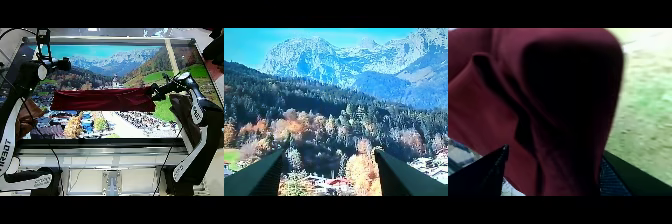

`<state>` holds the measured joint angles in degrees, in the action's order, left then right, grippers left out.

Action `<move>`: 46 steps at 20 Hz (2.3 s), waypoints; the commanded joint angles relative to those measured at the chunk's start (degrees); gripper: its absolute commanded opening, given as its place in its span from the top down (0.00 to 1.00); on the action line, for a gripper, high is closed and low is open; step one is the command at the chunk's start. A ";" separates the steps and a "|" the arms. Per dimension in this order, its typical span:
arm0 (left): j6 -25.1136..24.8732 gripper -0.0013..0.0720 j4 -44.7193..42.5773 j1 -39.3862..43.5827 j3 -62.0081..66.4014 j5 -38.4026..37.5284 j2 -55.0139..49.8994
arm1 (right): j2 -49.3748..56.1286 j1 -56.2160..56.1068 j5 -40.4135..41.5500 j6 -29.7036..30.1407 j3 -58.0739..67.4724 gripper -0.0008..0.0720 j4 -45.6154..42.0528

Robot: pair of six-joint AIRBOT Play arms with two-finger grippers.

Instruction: Fold the shirts.

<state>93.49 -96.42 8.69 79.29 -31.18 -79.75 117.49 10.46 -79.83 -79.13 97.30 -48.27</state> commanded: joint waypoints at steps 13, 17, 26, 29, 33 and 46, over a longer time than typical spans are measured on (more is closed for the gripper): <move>-10.36 0.97 18.93 14.82 0.00 -13.81 -15.34 | -12.55 -3.34 -19.98 -3.41 12.02 0.97 4.94; -13.05 0.97 26.18 23.89 0.00 -12.74 -19.43 | -19.10 -3.37 -23.71 -7.63 12.46 0.97 3.02; -21.94 0.97 33.27 27.28 0.20 -7.32 -20.04 | -25.42 -14.82 -20.33 -10.29 12.59 0.97 3.50; -21.35 0.97 15.04 19.43 0.20 -13.53 -13.11 | -25.40 -22.62 -8.87 -10.19 12.57 0.97 3.45; -15.63 0.97 5.22 3.98 0.20 -18.69 -2.64 | -23.12 -33.99 16.31 -6.97 12.57 0.97 3.63; -11.61 0.97 6.97 -12.96 -0.07 -22.47 8.55 | -22.12 -32.81 5.57 -6.69 20.50 0.20 -20.22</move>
<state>81.67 -90.41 -3.38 79.31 -52.73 -71.77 96.33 -27.49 -60.64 -83.70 116.97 -57.95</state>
